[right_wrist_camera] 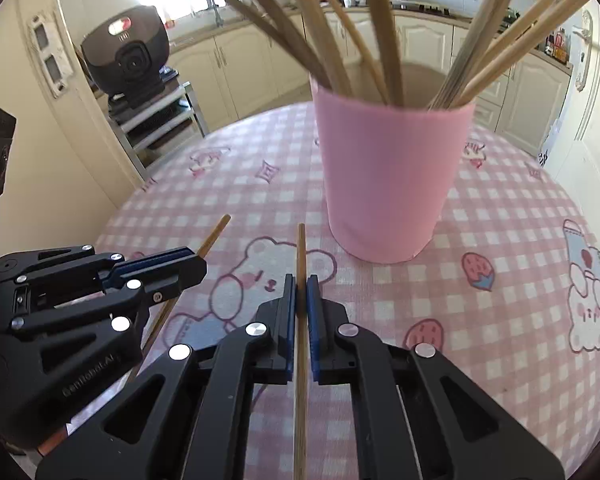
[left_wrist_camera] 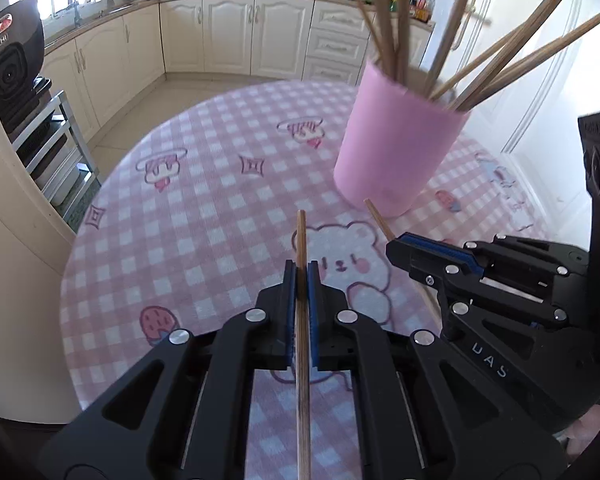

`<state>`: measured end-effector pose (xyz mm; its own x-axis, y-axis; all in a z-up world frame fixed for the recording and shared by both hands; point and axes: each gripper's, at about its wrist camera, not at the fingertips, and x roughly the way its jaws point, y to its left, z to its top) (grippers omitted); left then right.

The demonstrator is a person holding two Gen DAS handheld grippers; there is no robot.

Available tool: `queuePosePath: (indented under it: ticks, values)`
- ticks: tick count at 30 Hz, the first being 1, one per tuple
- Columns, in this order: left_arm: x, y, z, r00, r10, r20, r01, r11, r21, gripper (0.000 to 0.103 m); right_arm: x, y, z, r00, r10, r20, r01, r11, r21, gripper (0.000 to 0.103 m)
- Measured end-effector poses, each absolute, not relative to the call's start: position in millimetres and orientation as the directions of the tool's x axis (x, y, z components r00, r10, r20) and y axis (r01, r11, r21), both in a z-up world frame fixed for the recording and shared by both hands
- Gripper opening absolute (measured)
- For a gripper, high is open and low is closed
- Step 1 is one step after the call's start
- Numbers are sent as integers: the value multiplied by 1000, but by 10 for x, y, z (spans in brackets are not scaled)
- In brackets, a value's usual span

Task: Organize utensils
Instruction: 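Close the left tool on one stick while right tool grasps the other, then lift both held sticks upright and carry them above the pink cup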

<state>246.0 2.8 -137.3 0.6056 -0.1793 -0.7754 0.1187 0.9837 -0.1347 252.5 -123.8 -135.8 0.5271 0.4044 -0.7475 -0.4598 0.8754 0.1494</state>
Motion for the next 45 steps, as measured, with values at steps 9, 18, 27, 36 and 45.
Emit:
queuePosePath:
  ticks: [9, 18, 27, 36, 45]
  values:
    - [2044, 40, -665, 725, -222, -652, 168, 975, -145, 6, 2083, -1483, -713, 608, 493, -622, -494, 849, 189, 4]
    - [1615, 44, -149, 810, -273, -519, 222, 962, -160, 6, 1692, -1532, -162, 724, 494, -481, -505, 855, 118, 4]
    - [1472, -18, -32, 835, -299, -461, 259, 954, -149, 6, 1649, -1603, -32, 757, 478, -445, -496, 864, 84, 4]
    - [1513, -33, -37, 843, -294, -450, 251, 956, -154, 6, 1593, -1687, 3, 781, 467, -413, -481, 873, 78, 4]
    - [1566, -17, 202, 881, -315, -353, 273, 948, -163, 6, 1644, -1917, 292, 852, 432, -297, -434, 899, 65, 4]
